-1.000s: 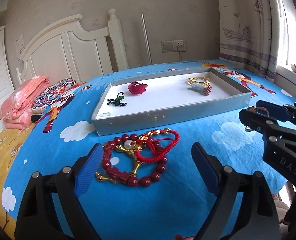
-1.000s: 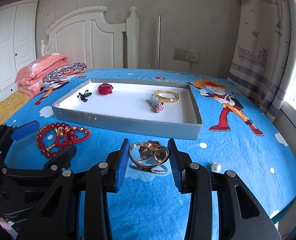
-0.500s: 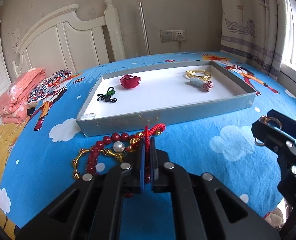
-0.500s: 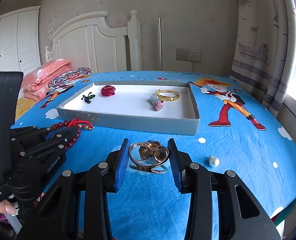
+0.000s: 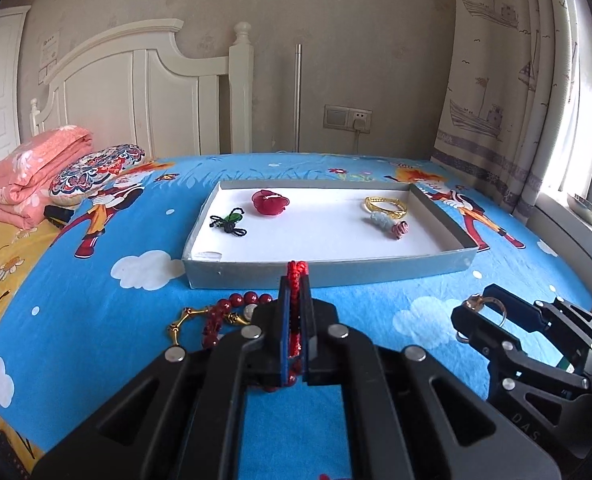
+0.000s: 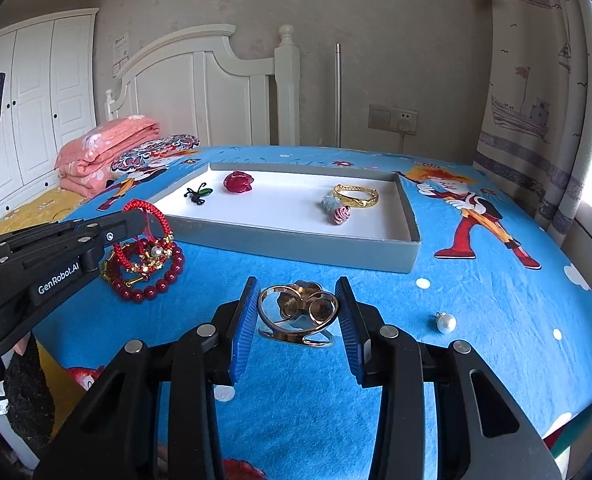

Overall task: Organize jewelry
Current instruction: 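Grasp the red cord bracelet with the left tool while the right holds the ring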

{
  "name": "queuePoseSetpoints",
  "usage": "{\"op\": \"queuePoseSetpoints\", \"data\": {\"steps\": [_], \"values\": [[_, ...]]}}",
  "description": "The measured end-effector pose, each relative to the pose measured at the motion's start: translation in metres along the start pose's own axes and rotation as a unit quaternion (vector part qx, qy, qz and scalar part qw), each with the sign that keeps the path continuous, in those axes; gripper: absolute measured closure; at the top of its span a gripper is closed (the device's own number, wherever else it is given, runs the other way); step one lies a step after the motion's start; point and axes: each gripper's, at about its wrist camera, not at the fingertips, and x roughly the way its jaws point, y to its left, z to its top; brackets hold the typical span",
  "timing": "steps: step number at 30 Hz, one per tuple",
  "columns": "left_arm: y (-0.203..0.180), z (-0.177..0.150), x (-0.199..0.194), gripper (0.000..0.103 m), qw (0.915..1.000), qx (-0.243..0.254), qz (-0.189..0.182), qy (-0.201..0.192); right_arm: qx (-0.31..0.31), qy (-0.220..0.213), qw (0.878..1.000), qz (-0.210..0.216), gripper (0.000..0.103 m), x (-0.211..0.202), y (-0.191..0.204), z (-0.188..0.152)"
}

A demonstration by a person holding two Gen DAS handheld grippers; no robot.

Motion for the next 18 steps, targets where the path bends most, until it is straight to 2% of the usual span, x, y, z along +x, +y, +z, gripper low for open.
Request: {"op": "queuePoseSetpoints", "data": {"steps": [6, 18], "values": [[-0.013, -0.012, -0.014, 0.099, 0.9997, 0.022, 0.003, -0.013, -0.001, -0.003, 1.0, -0.003, 0.066, -0.003, 0.0, 0.0], [-0.009, -0.022, -0.02, 0.099, 0.9993, 0.012, 0.026, -0.025, -0.009, -0.016, 1.0, -0.019, 0.066, -0.006, 0.006, 0.001]]}}
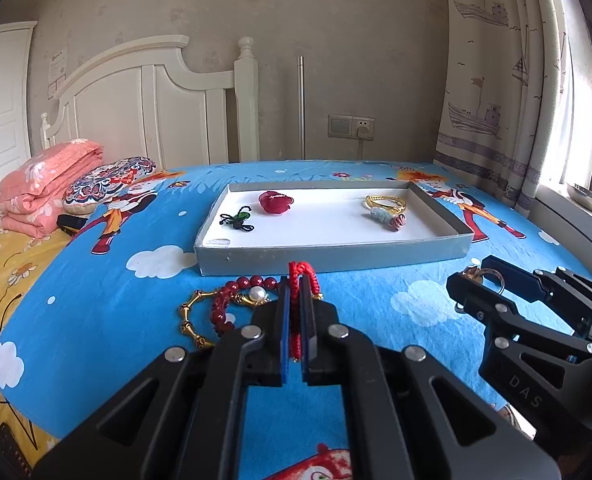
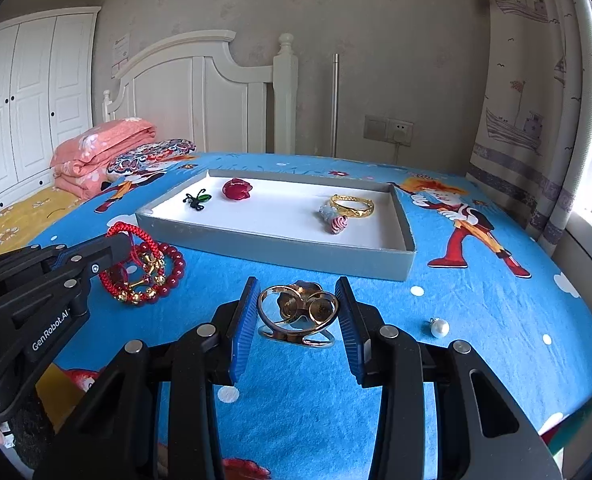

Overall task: Organize jewelry
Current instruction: 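Grasp the red cord bracelet with the left tool while the right holds the ring, then carry ring and cord bracelet over the tray and open both tools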

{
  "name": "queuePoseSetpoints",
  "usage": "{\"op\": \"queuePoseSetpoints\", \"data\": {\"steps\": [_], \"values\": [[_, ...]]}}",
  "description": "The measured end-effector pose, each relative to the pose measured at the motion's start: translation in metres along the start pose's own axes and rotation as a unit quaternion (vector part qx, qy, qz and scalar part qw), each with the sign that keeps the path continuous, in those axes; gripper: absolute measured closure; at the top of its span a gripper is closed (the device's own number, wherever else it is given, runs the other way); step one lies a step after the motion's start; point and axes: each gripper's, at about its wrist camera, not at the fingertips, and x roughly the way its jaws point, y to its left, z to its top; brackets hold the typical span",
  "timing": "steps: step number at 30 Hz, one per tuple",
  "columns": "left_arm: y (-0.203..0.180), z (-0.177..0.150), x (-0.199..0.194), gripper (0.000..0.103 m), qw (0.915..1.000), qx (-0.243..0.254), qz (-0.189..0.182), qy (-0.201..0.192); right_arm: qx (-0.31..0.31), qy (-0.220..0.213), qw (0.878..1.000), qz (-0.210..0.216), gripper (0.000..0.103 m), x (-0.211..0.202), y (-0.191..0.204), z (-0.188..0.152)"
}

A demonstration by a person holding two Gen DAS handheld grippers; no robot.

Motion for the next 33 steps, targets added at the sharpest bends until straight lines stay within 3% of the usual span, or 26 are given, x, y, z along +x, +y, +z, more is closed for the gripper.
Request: {"op": "queuePoseSetpoints", "data": {"steps": [17, 26, 33], "values": [[0.001, 0.012, 0.004, 0.099, 0.9999, 0.003, 0.001, -0.012, 0.003, 0.001, 1.0, 0.0, 0.066, 0.011, 0.001, 0.019], [0.007, 0.08, 0.045, 0.099, 0.9998, 0.009, 0.009, -0.015, 0.003, -0.002, 1.0, -0.024, 0.066, 0.056, -0.008, 0.075], [0.011, 0.13, 0.11, 0.099, 0.9992, 0.002, 0.026, 0.029, 0.011, 0.039, 0.999, -0.029, 0.066, 0.115, -0.015, 0.109]]}}
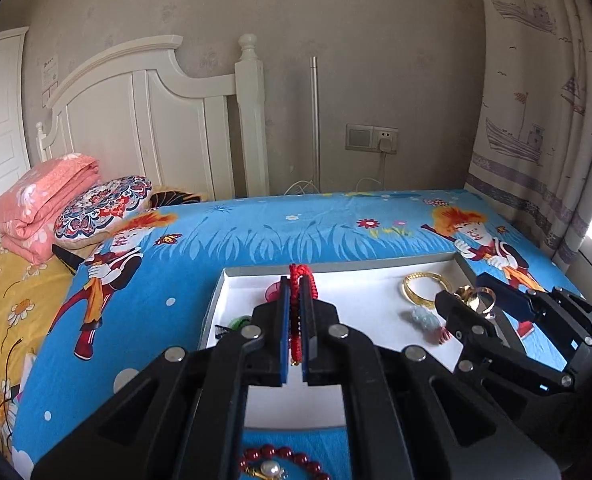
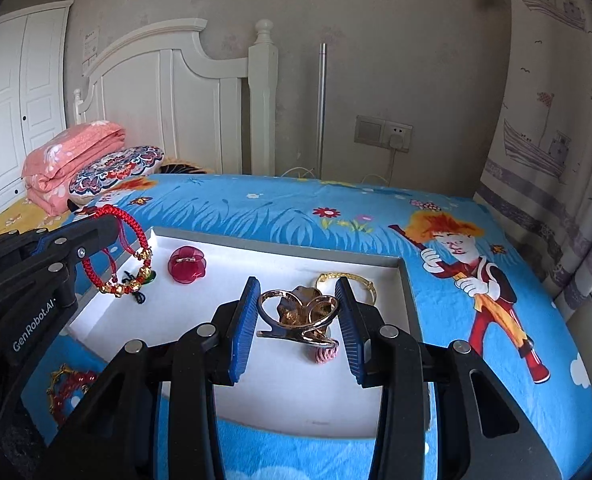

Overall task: Organize jewelry
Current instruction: 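Carry ring and cord bracelet over the tray and open both tools, then move both open tools back to the red bead bracelets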

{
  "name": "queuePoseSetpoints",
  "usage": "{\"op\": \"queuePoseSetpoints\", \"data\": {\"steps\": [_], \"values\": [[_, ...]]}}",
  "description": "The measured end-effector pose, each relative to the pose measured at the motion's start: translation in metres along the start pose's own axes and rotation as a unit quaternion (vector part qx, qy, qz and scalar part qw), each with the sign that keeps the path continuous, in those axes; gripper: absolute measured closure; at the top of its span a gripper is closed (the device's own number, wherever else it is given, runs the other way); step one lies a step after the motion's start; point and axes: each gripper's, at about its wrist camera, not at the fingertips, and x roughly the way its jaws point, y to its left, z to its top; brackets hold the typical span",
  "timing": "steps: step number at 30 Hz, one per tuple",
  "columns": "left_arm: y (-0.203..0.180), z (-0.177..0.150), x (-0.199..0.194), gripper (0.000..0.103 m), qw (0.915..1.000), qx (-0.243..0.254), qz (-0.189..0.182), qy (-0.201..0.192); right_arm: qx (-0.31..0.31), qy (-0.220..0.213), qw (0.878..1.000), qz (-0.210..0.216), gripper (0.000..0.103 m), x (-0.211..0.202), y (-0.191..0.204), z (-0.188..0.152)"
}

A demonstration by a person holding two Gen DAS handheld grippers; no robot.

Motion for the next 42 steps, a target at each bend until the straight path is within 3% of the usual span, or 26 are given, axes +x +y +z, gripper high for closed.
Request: {"op": "queuePoseSetpoints", "data": {"steps": [11, 12, 13, 14, 15, 16, 20, 24, 27, 31, 34, 42], "values": [[0.016, 0.007, 0.059, 0.098, 0.9975, -0.01, 0.046, 0.052, 0.017, 0.039, 0.999, -0.018, 0.064, 0.041, -0.008, 0.008], [0.017, 0.006, 0.062, 0.097, 0.9972, -0.009, 0.046, 0.059, 0.013, 0.04, 0.999, -0.018, 0.06, 0.042, -0.008, 0.008], [0.018, 0.005, 0.064, 0.094, 0.9968, -0.009, 0.046, 0.065, 0.01, 0.04, 0.999, -0.021, 0.045, 0.041, -0.007, 0.008], [0.019, 0.004, 0.064, 0.08, 0.9965, -0.011, 0.049, 0.067, 0.01, 0.033, 0.999, -0.022, 0.036, 0.038, -0.007, 0.008], [0.021, 0.003, 0.062, 0.062, 0.9965, -0.014, 0.052, 0.063, 0.009, 0.025, 0.999, -0.021, 0.036, 0.034, -0.007, 0.007], [0.023, 0.003, 0.058, 0.056, 0.9967, -0.016, 0.057, 0.056, 0.007, 0.022, 1.0, -0.019, 0.036, 0.03, -0.007, 0.007], [0.024, -0.001, 0.042, 0.044, 0.9973, -0.009, 0.055, 0.048, 0.004, 0.013, 1.0, -0.006, 0.036, 0.01, -0.007, 0.005], [0.023, -0.009, 0.009, 0.019, 0.9973, -0.005, 0.072, 0.016, -0.001, -0.008, 1.0, -0.002, 0.036, -0.018, -0.005, -0.002], [0.024, -0.02, -0.019, 0.011, 0.9972, -0.001, 0.074, -0.009, -0.002, -0.026, 1.0, 0.002, 0.033, -0.04, -0.006, -0.013], [0.021, -0.036, -0.039, 0.006, 0.9965, 0.012, 0.079, -0.025, -0.007, -0.037, 0.999, 0.011, 0.031, -0.06, -0.006, -0.032], [0.02, -0.046, -0.036, 0.006, 0.996, 0.024, 0.086, -0.011, -0.01, -0.033, 0.999, 0.014, 0.031, -0.067, -0.006, -0.045], [0.041, -0.088, -0.054, 0.006, 0.9976, -0.017, 0.067, 0.003, 0.001, -0.017, 1.0, 0.024, 0.031, -0.078, -0.008, -0.081]]}}
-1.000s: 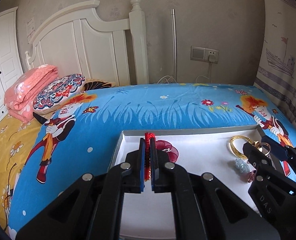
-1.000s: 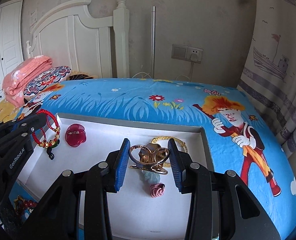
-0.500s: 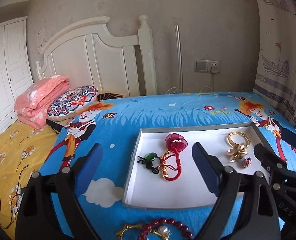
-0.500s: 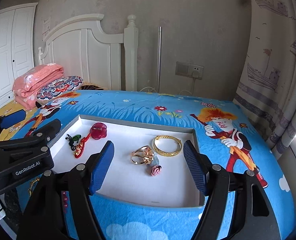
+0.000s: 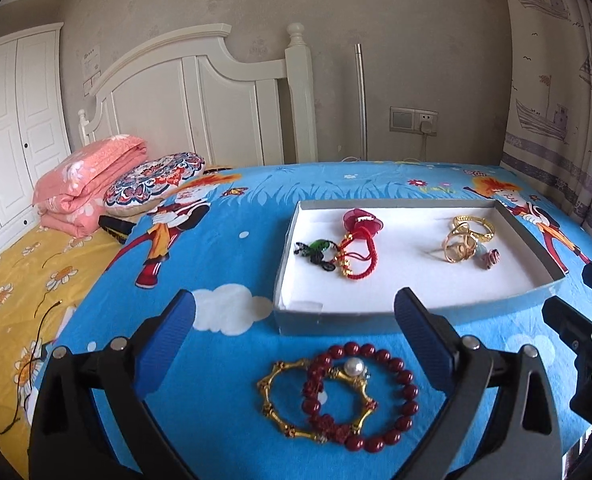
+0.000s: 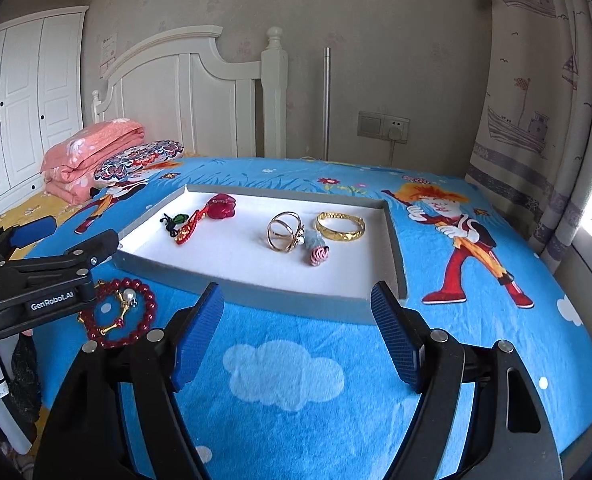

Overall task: Organize jewelry
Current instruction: 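Move both open tools back to the red bead bracelets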

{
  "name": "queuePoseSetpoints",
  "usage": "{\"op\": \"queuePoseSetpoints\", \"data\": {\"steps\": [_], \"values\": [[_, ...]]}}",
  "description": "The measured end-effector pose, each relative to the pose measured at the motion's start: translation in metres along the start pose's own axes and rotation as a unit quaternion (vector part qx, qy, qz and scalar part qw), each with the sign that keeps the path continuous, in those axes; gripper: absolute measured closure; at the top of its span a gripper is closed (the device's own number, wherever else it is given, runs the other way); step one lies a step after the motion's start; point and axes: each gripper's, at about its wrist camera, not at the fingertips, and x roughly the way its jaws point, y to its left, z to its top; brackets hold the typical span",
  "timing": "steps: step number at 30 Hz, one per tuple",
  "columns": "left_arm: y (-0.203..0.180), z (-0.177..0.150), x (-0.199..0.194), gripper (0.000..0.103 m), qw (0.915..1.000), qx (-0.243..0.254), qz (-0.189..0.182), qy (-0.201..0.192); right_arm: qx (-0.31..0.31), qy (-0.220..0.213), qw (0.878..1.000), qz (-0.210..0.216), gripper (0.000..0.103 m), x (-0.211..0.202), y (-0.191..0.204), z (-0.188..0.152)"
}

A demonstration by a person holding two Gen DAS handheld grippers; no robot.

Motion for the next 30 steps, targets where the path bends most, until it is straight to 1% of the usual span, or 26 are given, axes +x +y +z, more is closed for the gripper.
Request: {"op": "queuePoseSetpoints", "data": {"steps": [5, 10, 13, 15, 21, 25, 30], "values": [[0.012, -0.028, -0.017, 0.006, 0.9998, -0.02, -0.003, -0.001, 0.012, 0.015, 1.0, 0.006, 0.031, 0.002, 0.004, -0.016], [0.013, -0.053, -0.033, 0.006, 0.9999, -0.007, 0.006, -0.013, -0.004, 0.024, 1.0, 0.012, 0.031, 0.003, 0.018, -0.03], [0.009, -0.067, -0.037, 0.006, 0.9998, 0.007, 0.009, -0.013, -0.02, 0.024, 0.999, 0.015, 0.031, 0.002, 0.028, -0.034], [0.013, -0.069, -0.036, 0.006, 0.9999, 0.003, 0.008, -0.009, -0.029, 0.023, 0.999, 0.017, 0.031, 0.001, 0.034, -0.034], [0.029, -0.069, -0.038, 0.006, 0.9994, -0.025, 0.019, -0.013, -0.044, 0.021, 0.999, 0.021, 0.031, 0.001, 0.047, -0.034], [0.036, -0.07, -0.041, 0.006, 0.9989, -0.03, 0.03, -0.018, -0.05, 0.021, 0.998, 0.026, 0.031, 0.002, 0.054, -0.033], [0.042, -0.072, -0.046, 0.006, 0.9979, -0.022, 0.055, -0.027, -0.066, 0.021, 0.997, 0.036, 0.031, 0.003, 0.067, -0.03]]}}
